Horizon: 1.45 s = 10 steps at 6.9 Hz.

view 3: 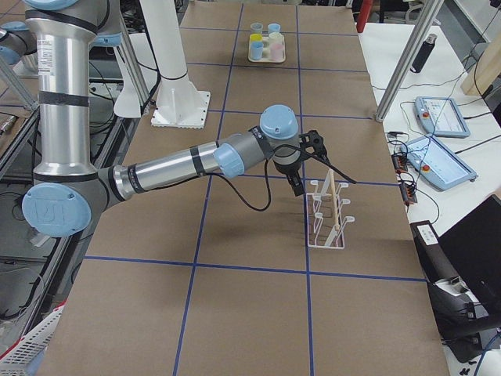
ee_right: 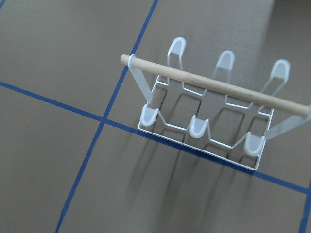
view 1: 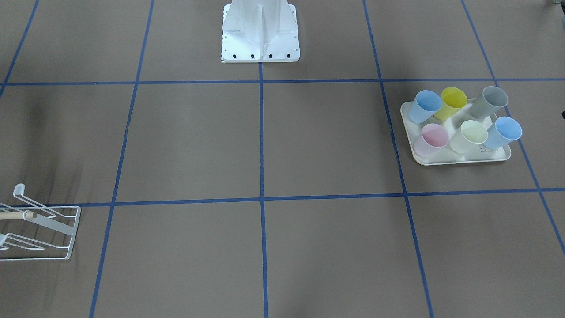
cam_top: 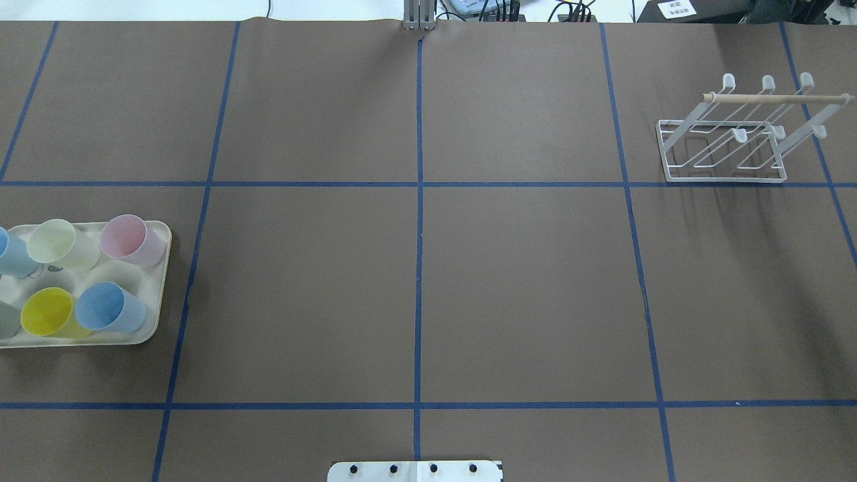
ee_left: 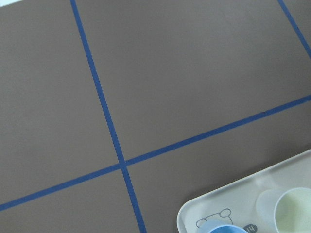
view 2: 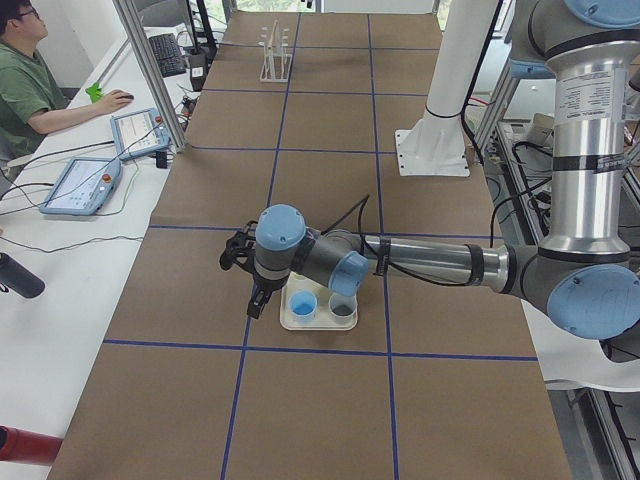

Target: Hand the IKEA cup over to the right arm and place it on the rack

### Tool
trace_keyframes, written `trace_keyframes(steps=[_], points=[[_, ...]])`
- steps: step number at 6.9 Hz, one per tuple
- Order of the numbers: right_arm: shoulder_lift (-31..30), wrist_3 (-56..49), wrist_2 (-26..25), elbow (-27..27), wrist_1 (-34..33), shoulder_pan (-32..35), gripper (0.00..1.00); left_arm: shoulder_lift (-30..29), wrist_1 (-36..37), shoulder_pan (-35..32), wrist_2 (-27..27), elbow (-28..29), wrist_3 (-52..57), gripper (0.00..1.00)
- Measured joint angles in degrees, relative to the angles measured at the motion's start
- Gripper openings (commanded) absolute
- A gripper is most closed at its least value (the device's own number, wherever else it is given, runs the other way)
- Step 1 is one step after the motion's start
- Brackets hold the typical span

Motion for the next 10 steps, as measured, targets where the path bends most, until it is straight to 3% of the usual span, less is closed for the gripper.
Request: trace_keyframes(steps=[2,4,5,6,9,10], points=[[-1.8,10.7,-5.1,5.4,0.2,-7.8,1.0,3.5,-10.4,4.4,0.2,3.0,-7.6,1.0],[-2.1,17.1,-8.9,8.4,0.2,-13.7,1.0,4.5,-15.3,8.1,2.5,5.2,-11.7,1.0],[-2.1,18.0,-9.5,8.8,0.3,-14.7,1.0,4.8,-16.0,9.3,3.5,5.7,-12.3,0.96],[-2.1,18.2,-9.7,9.0,0.3,-15.0,1.0,4.9,-16.4,10.0,4.2,6.2,-12.5,0.84],[-2.1,18.3,-9.8,9.0,0.3,-15.2,1.0,4.7,-16.7,11.4,4.6,7.2,-12.7,0.76],[-2.1,18.3,-9.8,9.0,0.3,-15.2,1.0,4.4,-16.7,12.0,4.6,7.5,-12.9,0.68]])
